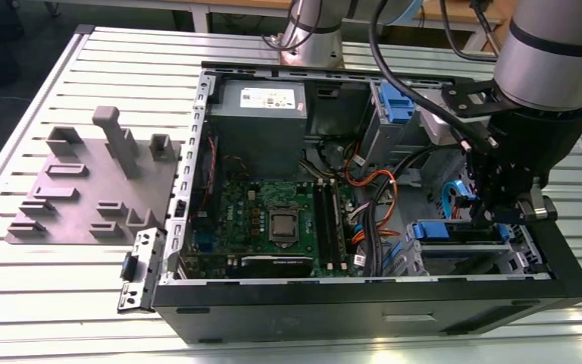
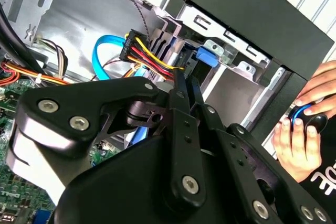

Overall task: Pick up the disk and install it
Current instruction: 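Insert the first disk wire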

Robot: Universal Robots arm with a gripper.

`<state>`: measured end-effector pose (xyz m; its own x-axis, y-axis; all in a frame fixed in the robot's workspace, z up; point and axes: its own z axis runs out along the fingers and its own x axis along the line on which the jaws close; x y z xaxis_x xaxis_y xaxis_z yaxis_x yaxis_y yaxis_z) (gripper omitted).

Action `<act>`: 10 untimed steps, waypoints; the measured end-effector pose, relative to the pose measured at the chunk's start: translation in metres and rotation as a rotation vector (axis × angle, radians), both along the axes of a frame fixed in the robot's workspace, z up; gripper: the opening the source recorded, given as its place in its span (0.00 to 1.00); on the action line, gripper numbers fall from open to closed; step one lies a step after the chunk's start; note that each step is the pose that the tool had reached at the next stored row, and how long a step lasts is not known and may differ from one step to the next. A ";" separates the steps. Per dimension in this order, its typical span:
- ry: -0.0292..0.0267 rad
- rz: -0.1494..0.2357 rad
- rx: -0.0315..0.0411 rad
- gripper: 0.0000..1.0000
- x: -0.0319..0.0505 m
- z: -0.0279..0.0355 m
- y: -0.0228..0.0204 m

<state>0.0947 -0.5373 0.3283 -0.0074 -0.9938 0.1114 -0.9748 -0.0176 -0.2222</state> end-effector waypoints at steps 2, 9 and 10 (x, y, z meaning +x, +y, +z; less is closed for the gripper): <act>-0.0012 0.000 0.0002 0.16 -0.0002 0.0000 -0.0001; -0.0051 0.000 0.0031 0.16 -0.0018 0.0015 -0.0003; -0.0056 -0.001 0.0032 0.16 -0.0020 0.0014 -0.0004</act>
